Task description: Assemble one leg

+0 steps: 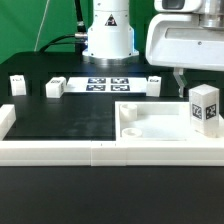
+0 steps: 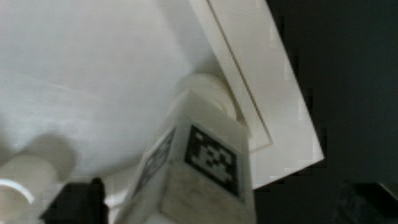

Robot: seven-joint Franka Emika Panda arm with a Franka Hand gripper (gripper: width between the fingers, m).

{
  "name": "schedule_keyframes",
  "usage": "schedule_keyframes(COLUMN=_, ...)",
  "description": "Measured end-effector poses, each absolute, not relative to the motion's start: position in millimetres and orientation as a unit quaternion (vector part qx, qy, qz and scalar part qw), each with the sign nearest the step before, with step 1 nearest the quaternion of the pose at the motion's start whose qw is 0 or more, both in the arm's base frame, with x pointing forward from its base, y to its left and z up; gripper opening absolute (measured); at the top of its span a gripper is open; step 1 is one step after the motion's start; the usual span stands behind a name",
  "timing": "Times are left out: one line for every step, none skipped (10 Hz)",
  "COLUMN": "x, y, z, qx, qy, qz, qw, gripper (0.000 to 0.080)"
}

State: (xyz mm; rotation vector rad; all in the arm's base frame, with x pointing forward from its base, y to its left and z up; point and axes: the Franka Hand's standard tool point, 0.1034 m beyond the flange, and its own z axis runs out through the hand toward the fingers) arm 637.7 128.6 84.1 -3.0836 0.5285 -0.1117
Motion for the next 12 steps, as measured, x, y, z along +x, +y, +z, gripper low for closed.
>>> schedule_keyframes(x=637.5, y=130.1, z=84.2, qx=-0.990, qy=0.136, qz=-0.036, qw=0.004, gripper=0.0648)
schedule_keyframes(x=637.5, y=130.0, z=84.7, qx=-0.997, qy=0.067, qz=-0.037, qw=0.001, gripper=0.0649)
schedule_keyframes(x=635.8, y=129.5, z=84.4, qx=-0.999, qy=0.029, qz=-0.036, qw=-0.001, gripper=0.0649)
schedule_keyframes(x=632.1, y=128.7, z=83.5, qx=-0.999, qy=-0.031, qz=-0.038, qw=-0.006, gripper=0.0649)
schedule_keyframes(x=626.1, y=130.3, z=81.1, qx=-0.997, qy=-0.069, qz=-0.037, qw=-0.006, gripper=0.0649)
schedule_keyframes(x=621.0, y=132.9, z=78.9, qx=-0.995, qy=-0.097, qz=-0.035, qw=-0.006, gripper=0.0649)
schedule_keyframes(x=619.8, y=134.0, z=78.7, qx=-0.993, qy=-0.111, qz=-0.034, qw=-0.006, gripper=0.0649)
schedule_keyframes(x=619.8, y=134.7, z=79.1, qx=-0.994, qy=-0.108, qz=-0.034, qw=-0.005, gripper=0.0649)
schedule_keyframes(x=619.7, y=134.0, z=78.3, qx=-0.994, qy=-0.107, qz=-0.034, qw=-0.005, gripper=0.0518)
schedule_keyframes(x=619.6, y=133.7, z=78.0, qx=-0.994, qy=-0.107, qz=-0.034, qw=-0.005, gripper=0.0518)
schedule_keyframes(x=620.1, y=131.8, z=78.1, qx=-0.994, qy=-0.106, qz=-0.034, qw=-0.006, gripper=0.0374)
schedule_keyframes(x=620.9, y=128.8, z=78.2, qx=-0.994, qy=-0.105, qz=-0.034, qw=-0.008, gripper=0.0297)
